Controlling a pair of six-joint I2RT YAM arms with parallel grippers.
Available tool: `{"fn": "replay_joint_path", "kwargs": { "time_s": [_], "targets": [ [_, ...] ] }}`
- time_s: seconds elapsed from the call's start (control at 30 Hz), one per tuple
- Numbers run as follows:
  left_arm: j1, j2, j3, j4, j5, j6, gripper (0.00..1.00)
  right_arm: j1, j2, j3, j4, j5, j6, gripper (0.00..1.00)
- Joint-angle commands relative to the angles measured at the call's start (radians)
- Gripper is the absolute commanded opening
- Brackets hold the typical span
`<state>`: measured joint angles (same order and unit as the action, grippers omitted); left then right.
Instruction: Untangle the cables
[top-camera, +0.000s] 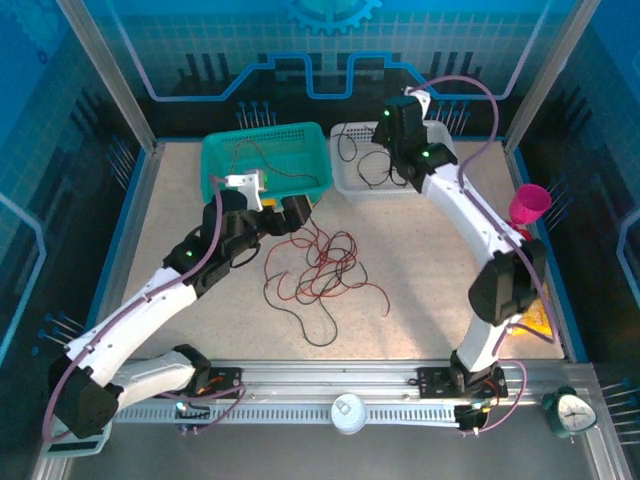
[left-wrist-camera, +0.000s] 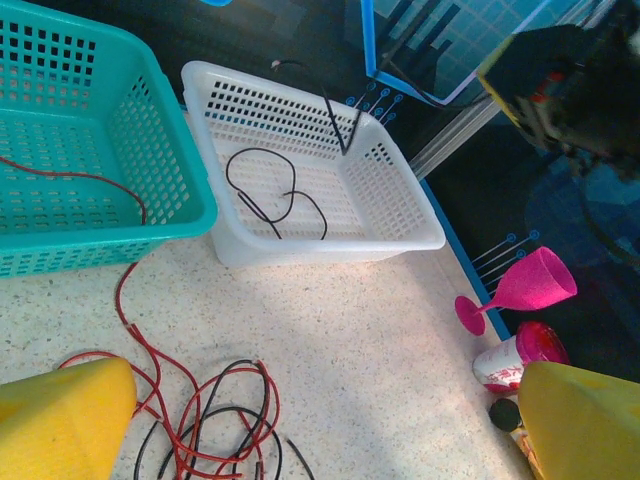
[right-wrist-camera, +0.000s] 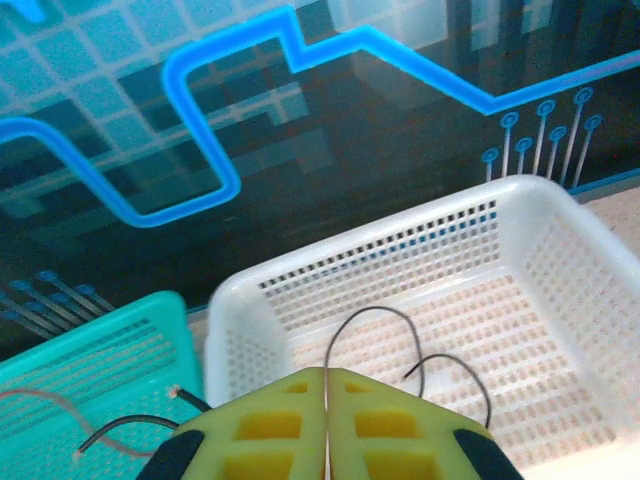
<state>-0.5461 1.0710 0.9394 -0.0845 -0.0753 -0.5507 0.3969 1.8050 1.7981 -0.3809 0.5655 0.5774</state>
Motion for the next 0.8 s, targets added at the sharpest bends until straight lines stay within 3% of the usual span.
{"fn": "replay_joint_path", "kwargs": {
  "time_s": [0.0, 0.2, 0.23, 0.27, 0.37, 0.4, 0.5, 0.67, 0.77],
  "targets": [
    [0.003, -0.028, -0.012, -0.012, -0.008, -0.013, 0.99, -0.037, 0.118, 0.157, -0.122, 0.109, -0.012, 0.00],
    [0.002, -0.028, -0.003, -0.033, 0.012, -0.019, 0.99, -0.107, 0.388, 0.495, -0.344, 0.097, -0.008, 0.00],
    [0.002, -0.027, 0.003, -0.041, 0.017, -0.018, 0.99, -0.118, 0.436, 0.560, -0.382, 0.086, -0.025, 0.04],
    [0.003, -0.025, 0.009, -0.048, 0.022, -0.017, 0.99, -0.133, 0.481, 0.621, -0.402, 0.048, -0.058, 0.19],
    [0.002, -0.019, 0.026, -0.066, 0.035, -0.007, 0.99, -0.188, 0.623, 0.817, -0.524, -0.158, -0.114, 0.82],
    [0.004, -0.014, 0.031, -0.072, 0.036, -0.002, 0.99, -0.201, 0.644, 0.846, -0.560, -0.206, -0.112, 0.89],
    [0.003, 0.002, 0.039, -0.083, 0.044, 0.004, 0.99, -0.220, 0.599, 0.749, -0.566, -0.284, -0.100, 0.93],
    [0.003, 0.018, 0.041, -0.094, 0.046, 0.010, 0.99, -0.190, 0.261, 0.285, -0.239, -0.365, -0.094, 0.90],
    [0.003, 0.023, 0.034, -0.109, 0.036, 0.007, 0.99, -0.156, 0.118, 0.154, -0.174, -0.421, -0.075, 0.89]
  ]
}}
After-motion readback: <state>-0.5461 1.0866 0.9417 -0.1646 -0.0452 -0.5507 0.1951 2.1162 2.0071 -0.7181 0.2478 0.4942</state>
